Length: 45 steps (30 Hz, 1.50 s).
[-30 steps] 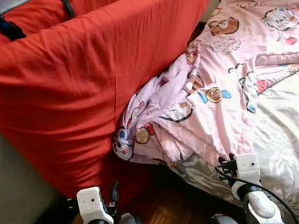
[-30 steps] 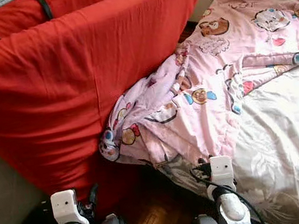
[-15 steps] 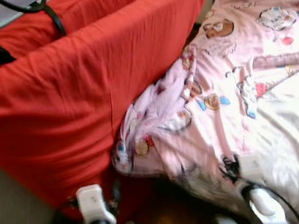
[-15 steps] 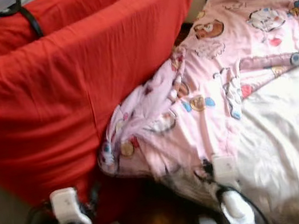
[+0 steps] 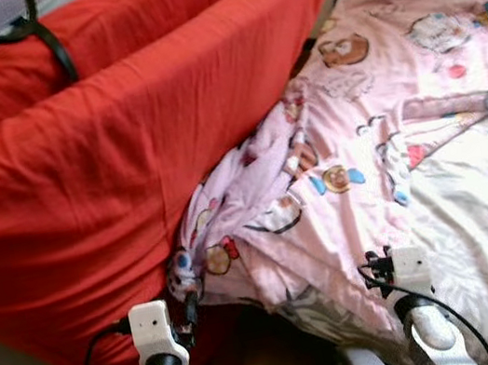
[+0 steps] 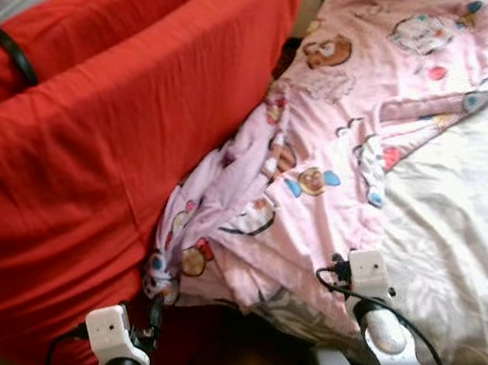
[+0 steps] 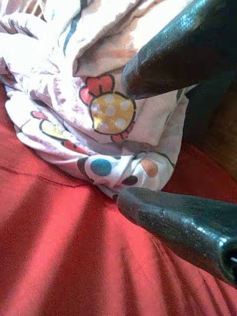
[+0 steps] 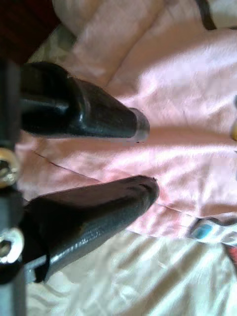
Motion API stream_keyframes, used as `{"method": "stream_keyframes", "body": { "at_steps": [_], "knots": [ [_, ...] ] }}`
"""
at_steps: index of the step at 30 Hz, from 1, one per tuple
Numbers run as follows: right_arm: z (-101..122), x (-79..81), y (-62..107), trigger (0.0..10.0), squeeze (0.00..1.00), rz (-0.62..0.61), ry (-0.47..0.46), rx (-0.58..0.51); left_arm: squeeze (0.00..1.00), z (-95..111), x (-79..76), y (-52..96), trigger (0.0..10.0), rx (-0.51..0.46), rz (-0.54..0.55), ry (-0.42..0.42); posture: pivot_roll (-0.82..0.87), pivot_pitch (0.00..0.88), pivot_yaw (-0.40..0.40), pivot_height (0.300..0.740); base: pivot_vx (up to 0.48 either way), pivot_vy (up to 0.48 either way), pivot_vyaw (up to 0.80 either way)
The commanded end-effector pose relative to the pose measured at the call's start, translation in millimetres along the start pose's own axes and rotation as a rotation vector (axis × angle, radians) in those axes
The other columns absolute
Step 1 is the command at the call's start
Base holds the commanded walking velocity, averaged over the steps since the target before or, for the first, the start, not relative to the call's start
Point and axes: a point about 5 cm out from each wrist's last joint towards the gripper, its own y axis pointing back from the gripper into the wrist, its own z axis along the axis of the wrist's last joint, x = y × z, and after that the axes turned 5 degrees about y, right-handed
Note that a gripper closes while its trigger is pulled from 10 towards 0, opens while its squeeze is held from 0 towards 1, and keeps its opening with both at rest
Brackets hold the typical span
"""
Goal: Clean up the room
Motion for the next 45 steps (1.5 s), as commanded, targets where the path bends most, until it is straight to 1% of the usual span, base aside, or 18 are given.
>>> {"method": "stream_keyframes", "body": {
  "at_steps": [1,5,7,8,9,10,14,17,20,24,27,28,34,35,36,37,38,45],
  "knots": [
    [-7,3.2,2.6,10.0,1.00,0.007,0.000,0.037,0.00,-7,4.1,4.8,10.0,0.032,0.019,0.004,-0.04,0.166,0.014,0.639,0.000,0.000,0.00],
    [-10,-2.1,0.2,10.0,1.00,-0.023,0.044,0.094,0.00,-7,3.9,5.2,10.0,0.033,0.016,0.004,-0.03,0.169,0.017,0.639,0.000,0.000,0.00],
    [-13,-4.9,-0.6,10.0,1.00,-0.046,0.004,0.126,0.00,-7,3.8,5.3,10.0,0.035,0.015,0.003,-0.03,0.174,0.020,0.639,0.000,0.000,0.00],
    [-13,-4.9,-0.6,10.0,1.00,-0.046,0.004,0.126,0.00,-7,3.8,5.3,10.0,0.035,0.015,0.003,-0.03,0.174,0.020,0.639,0.000,0.000,0.00],
    [-14,-8.0,-1.8,10.0,1.00,-0.069,-0.024,0.157,0.00,-6,3.4,5.3,10.0,0.036,0.011,0.001,-0.02,0.184,0.026,0.639,0.000,0.000,0.00],
    [-14,-8.0,-1.8,10.0,1.00,-0.069,-0.024,0.157,0.00,-6,3.4,5.3,10.0,0.036,0.011,0.001,-0.02,0.184,0.026,0.639,0.000,0.000,0.00],
    [-16,-12.0,-5.5,10.0,1.00,-0.094,-0.026,0.227,0.00,-3,2.3,3.9,10.0,0.027,0.001,-0.003,0.00,0.196,0.034,0.639,0.000,0.000,0.00],
    [-15,-12.3,-7.0,10.0,1.00,-0.108,-0.043,0.239,0.00,0,3.4,3.2,10.0,0.021,0.001,-0.004,0.00,0.203,0.039,0.639,0.000,0.000,0.00],
    [-13,-12.0,-9.9,10.0,1.00,-0.119,-0.031,0.259,0.00,3,4.3,3.4,10.0,0.010,-0.004,-0.008,0.02,0.221,0.052,0.639,0.000,0.000,0.00],
    [-9,-11.2,-14.4,10.0,1.00,-0.128,-0.038,0.271,0.00,7,5.9,2.6,10.0,0.005,-0.013,-0.018,0.04,0.240,0.065,0.639,0.000,0.000,0.00],
    [-7,-9.8,-16.0,10.0,1.00,-0.133,-0.043,0.276,0.00,11,8.2,6.7,10.0,0.001,-0.017,-0.024,0.05,0.259,0.076,0.639,0.000,0.000,0.00],
    [-6,-10.4,-16.5,10.0,1.00,-0.145,-0.047,0.275,0.00,12,9.6,9.8,10.0,0.001,-0.017,-0.028,0.06,0.272,0.082,0.639,0.000,0.000,0.00],
    [-7,-13.7,-16.3,10.0,1.00,-0.168,-0.047,0.279,0.00,13,11.9,17.4,10.0,0.007,-0.018,-0.033,0.07,0.300,0.095,0.639,0.000,0.000,0.00],
    [-7,-15.8,-16.3,10.0,0.85,-0.175,-0.046,0.281,0.00,13,12.4,20.3,10.0,0.012,-0.020,-0.036,0.08,0.307,0.098,0.639,0.000,0.000,0.00],
    [-6,-17.4,-16.4,10.0,0.33,-0.178,-0.042,0.282,0.00,13,12.7,22.2,10.0,0.015,-0.020,-0.037,0.08,0.311,0.100,0.639,0.000,0.000,0.00],
    [-6,-17.4,-16.4,10.0,0.33,-0.178,-0.042,0.282,0.00,13,12.7,22.2,10.0,0.015,-0.020,-0.037,0.08,0.311,0.100,0.639,0.000,0.000,0.00],
    [-6,-19.0,-16.7,10.0,0.00,-0.184,-0.044,0.280,0.00,14,12.8,24.1,10.0,0.018,-0.020,-0.036,0.08,0.317,0.102,0.639,0.000,0.000,0.00],
    [4,-27.6,-20.8,10.0,0.00,-0.237,-0.055,0.234,0.00,14,12.7,31.3,10.0,0.038,-0.019,-0.037,0.09,0.334,0.107,0.639,0.000,0.000,0.00]
  ]
}}
